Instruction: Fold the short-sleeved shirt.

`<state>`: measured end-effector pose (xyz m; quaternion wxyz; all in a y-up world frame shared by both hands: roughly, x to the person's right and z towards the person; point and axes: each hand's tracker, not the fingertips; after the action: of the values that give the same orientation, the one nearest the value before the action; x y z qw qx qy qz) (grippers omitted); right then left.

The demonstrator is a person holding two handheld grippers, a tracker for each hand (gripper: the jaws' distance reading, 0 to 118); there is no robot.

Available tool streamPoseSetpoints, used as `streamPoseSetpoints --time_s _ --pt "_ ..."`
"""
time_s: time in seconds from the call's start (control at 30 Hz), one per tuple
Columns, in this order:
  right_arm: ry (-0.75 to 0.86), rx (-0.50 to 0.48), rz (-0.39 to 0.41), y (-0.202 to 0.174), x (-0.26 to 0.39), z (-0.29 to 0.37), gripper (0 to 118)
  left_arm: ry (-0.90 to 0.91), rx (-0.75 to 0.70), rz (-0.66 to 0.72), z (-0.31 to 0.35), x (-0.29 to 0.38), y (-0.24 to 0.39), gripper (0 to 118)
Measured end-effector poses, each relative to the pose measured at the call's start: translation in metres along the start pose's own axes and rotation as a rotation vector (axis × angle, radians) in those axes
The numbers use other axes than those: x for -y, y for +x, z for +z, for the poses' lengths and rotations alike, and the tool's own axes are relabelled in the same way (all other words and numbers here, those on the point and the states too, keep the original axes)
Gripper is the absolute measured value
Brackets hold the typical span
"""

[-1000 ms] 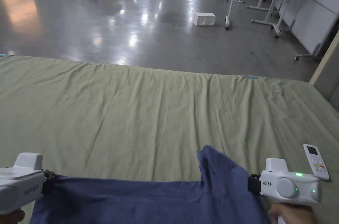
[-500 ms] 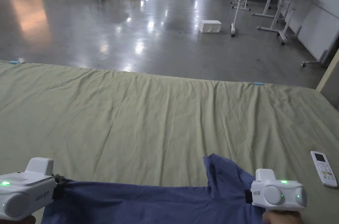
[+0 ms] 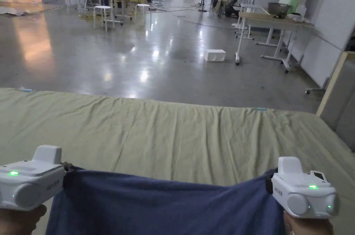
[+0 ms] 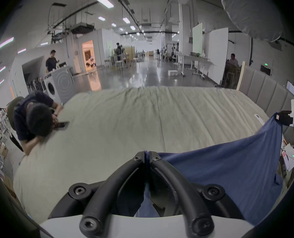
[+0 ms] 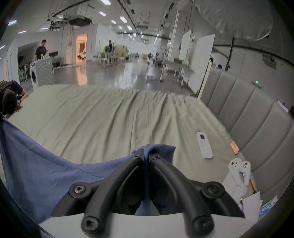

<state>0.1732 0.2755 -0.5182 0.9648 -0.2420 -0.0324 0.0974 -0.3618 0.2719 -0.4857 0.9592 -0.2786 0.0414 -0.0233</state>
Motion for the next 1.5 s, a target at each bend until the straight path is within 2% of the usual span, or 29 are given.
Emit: streamPoseSetpoints --time_s 0.27,0.4,0.53,0.6,0.87,0.97,1.17,1.27,1.43,1.5 --pt "0.194 0.024 -0.064 0.032 -0.066 0.09 4 0.165 -0.015 -0.024 0.091 -0.069 -0.002 5" --pt "0.295 0.054 -0.01 0.043 -0.099 0.118 4 0.244 -0.061 -0.06 0.124 -0.103 0.003 5" --pt "0.327 0.052 -0.049 0.056 -0.133 0.129 4 0.281 -0.061 -0.032 0.14 -0.137 0.003 5" --pt "0.364 0.06 -0.031 0.059 -0.152 0.133 4 0.301 -0.071 -0.036 0.146 -0.153 0.004 5" --pt "0.422 0.087 -0.033 0.054 -0.221 0.131 4 0.346 -0.109 -0.06 0.131 -0.222 0.003 5" --pt "0.427 0.104 -0.02 0.053 -0.249 0.11 4 0.346 -0.116 -0.064 0.117 -0.246 0.001 5" --pt "0.442 0.128 -0.051 0.055 -0.299 0.069 4 0.368 -0.131 -0.089 0.086 -0.291 -0.001 5" --pt "0.451 0.148 -0.004 0.053 -0.322 0.055 4 0.371 -0.116 -0.074 0.073 -0.312 -0.002 5" --pt "0.486 0.169 -0.007 0.057 -0.347 0.047 4 0.423 -0.137 -0.084 0.067 -0.341 0.006 5" --pt "0.499 0.193 0.035 0.056 -0.354 0.047 4 0.432 -0.131 -0.077 0.067 -0.348 0.006 5"
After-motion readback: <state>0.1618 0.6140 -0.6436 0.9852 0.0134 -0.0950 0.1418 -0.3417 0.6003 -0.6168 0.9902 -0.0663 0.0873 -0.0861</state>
